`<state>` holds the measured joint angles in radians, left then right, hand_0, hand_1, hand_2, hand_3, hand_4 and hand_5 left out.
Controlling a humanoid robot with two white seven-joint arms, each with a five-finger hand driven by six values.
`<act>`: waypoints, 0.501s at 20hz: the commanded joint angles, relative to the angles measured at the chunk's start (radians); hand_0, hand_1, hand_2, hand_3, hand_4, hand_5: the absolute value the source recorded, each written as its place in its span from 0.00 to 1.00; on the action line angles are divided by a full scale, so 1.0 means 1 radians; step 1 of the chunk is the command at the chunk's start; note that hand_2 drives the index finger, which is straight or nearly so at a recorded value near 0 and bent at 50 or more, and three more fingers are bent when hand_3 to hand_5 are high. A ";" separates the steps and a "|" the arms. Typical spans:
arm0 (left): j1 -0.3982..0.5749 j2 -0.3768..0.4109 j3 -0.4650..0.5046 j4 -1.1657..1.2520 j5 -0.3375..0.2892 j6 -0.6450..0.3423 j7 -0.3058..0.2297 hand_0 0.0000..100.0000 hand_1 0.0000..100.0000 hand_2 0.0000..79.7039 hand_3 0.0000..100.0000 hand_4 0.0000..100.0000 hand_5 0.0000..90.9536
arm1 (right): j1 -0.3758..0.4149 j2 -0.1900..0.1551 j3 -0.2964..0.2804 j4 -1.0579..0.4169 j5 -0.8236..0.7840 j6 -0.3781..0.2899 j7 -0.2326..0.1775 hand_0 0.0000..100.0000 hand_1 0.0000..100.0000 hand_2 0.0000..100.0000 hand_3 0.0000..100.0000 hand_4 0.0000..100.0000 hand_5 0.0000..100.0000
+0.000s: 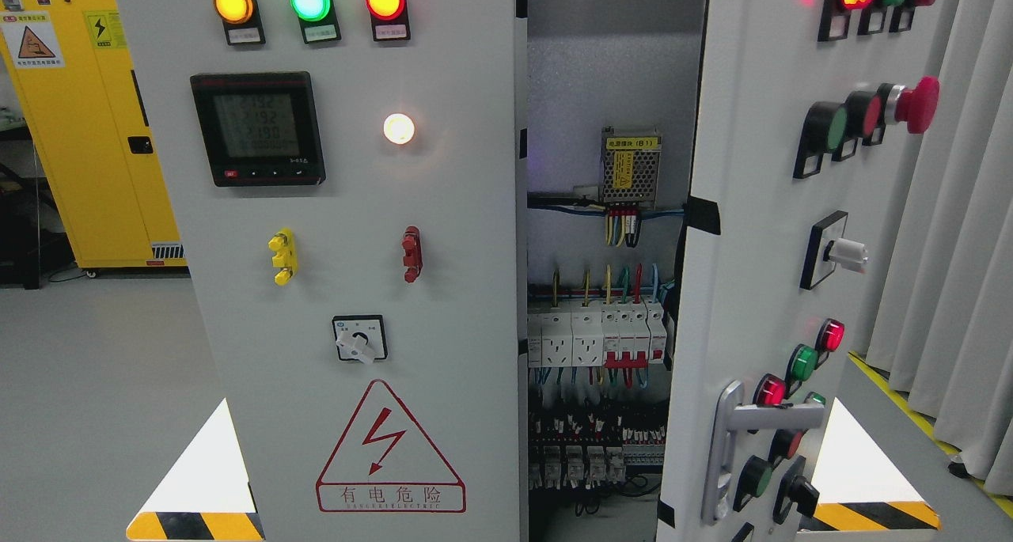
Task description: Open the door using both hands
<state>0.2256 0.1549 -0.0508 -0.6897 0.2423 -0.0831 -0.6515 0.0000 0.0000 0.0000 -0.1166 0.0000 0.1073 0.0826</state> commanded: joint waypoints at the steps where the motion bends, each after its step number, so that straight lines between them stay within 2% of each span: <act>1: 0.122 0.153 0.095 -0.610 0.063 0.000 -0.017 0.12 0.56 0.00 0.00 0.00 0.00 | 0.006 0.018 0.023 0.000 -0.028 0.000 0.000 0.00 0.50 0.04 0.00 0.00 0.00; 3: 0.142 0.189 0.106 -0.767 0.124 0.008 -0.017 0.12 0.56 0.00 0.00 0.00 0.00 | 0.006 0.018 0.023 0.000 -0.028 0.000 0.000 0.00 0.50 0.04 0.00 0.00 0.00; 5: 0.143 0.199 0.166 -0.888 0.195 0.040 -0.017 0.12 0.56 0.00 0.00 0.00 0.00 | 0.006 0.018 0.023 0.000 -0.028 0.000 0.000 0.00 0.50 0.04 0.00 0.00 0.00; 9: 0.127 0.212 0.207 -1.071 0.368 0.261 -0.017 0.12 0.56 0.00 0.00 0.00 0.00 | 0.006 0.018 0.023 0.000 -0.028 0.000 0.000 0.00 0.50 0.04 0.00 0.00 0.00; 10: 0.124 0.212 0.207 -1.091 0.388 0.301 -0.019 0.12 0.56 0.00 0.00 0.00 0.00 | 0.006 0.018 0.023 0.000 -0.026 0.000 0.000 0.00 0.50 0.04 0.00 0.00 0.00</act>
<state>0.3368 0.2724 0.0482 -1.2320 0.4644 0.1054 -0.6684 0.0000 0.0000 0.0000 -0.1164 0.0000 0.1073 0.0826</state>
